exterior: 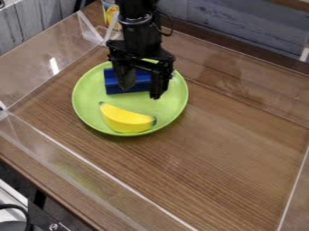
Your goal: Put the blue object in the green plate
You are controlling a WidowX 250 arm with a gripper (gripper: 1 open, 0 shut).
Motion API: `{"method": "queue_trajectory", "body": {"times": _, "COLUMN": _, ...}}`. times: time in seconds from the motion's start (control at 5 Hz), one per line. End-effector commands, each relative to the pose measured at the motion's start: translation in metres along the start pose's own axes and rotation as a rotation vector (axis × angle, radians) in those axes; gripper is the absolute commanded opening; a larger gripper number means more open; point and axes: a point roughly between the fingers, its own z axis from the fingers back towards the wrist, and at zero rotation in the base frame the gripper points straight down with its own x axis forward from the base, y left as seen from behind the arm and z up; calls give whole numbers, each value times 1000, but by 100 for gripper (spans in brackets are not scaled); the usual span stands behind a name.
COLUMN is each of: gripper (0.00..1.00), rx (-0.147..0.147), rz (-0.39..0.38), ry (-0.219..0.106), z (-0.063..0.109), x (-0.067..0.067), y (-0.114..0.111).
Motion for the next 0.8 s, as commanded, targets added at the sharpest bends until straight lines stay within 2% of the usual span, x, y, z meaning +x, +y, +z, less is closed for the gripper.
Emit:
{"method": "queue_trajectory", "body": {"times": 0.0, "gripper": 100, "rx": 6, "rz": 41, "ry": -54, "z": 2, "x": 13, "y": -1}}
{"method": "queue_trajectory", "body": {"times": 0.2, "gripper": 100, "rx": 5, "rz": 83, "ry": -62, "z": -6, "x": 18, "y": -2}}
{"method": "queue_trajectory", "body": {"times": 0.6, "gripper": 100, "rx": -6, "rz": 38, "ry": -71, "z": -7, "x": 19, "y": -2}}
